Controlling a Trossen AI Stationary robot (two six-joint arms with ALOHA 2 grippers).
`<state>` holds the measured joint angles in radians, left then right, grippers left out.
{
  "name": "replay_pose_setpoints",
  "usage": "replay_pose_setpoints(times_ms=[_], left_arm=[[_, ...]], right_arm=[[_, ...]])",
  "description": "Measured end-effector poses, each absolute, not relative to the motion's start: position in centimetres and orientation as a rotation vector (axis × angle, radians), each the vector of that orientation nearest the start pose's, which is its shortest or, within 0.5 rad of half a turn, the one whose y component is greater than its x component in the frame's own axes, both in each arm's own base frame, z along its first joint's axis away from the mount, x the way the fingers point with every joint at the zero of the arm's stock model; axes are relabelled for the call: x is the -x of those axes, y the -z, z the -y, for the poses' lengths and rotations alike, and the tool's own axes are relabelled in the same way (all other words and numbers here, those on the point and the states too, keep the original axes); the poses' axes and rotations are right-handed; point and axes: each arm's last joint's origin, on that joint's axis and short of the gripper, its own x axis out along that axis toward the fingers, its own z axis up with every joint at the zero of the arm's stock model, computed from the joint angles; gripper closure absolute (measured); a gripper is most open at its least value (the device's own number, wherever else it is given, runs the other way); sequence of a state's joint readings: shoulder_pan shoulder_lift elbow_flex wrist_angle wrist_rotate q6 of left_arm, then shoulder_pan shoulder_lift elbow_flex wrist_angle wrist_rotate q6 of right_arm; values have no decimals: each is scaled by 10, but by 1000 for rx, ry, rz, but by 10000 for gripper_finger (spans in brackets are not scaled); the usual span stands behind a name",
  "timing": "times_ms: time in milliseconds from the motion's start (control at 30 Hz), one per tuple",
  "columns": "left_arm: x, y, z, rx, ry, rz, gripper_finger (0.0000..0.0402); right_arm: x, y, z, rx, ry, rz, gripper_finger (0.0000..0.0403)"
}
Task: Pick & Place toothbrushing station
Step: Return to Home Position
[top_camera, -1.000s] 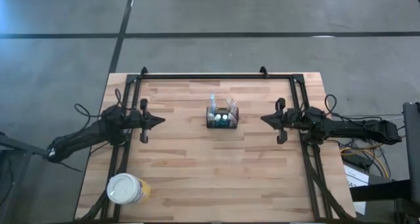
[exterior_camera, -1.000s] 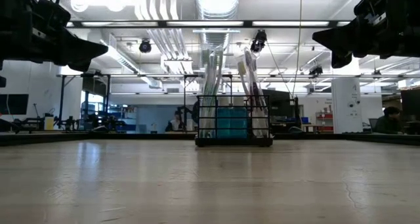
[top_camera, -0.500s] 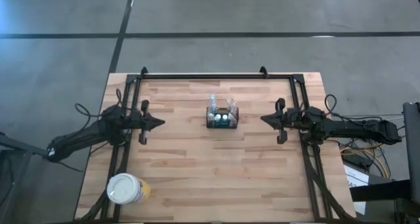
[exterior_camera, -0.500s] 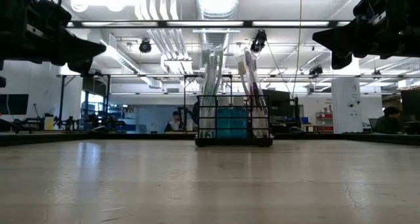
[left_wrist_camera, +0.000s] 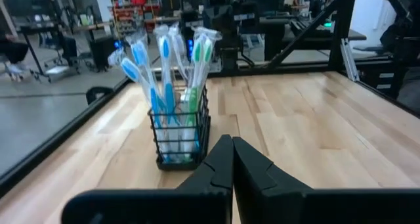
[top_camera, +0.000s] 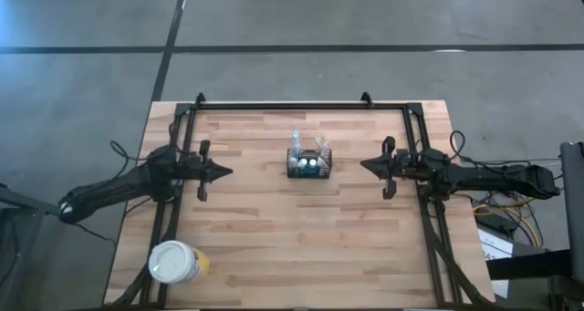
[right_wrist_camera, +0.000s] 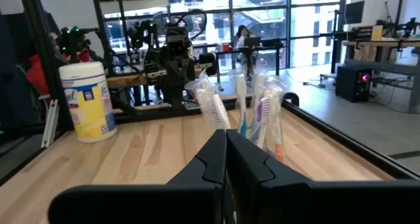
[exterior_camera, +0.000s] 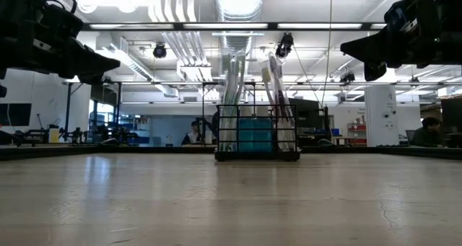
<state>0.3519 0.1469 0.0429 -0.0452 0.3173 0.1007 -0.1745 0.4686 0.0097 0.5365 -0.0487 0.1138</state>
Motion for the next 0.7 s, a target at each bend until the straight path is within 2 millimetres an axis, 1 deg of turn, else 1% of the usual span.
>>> replay_pose_setpoints(times_ms=[133,300,467,700], left_arm=[[-99,-164,-27,-64,-29,-114,401],[-99,-165,-27,-16,-38,-108,394],[-99,-165,-27,14,-41,-107,384],[-99,-165,-27,12,-41,-106,386]], right_arm=[[-125,-176,21,-105,121,86,394],[-125,-178,21,-151,117,110,394],[-126,-175,21,-154,119,83,394],[-126,-174,21,-151,119,73,394]])
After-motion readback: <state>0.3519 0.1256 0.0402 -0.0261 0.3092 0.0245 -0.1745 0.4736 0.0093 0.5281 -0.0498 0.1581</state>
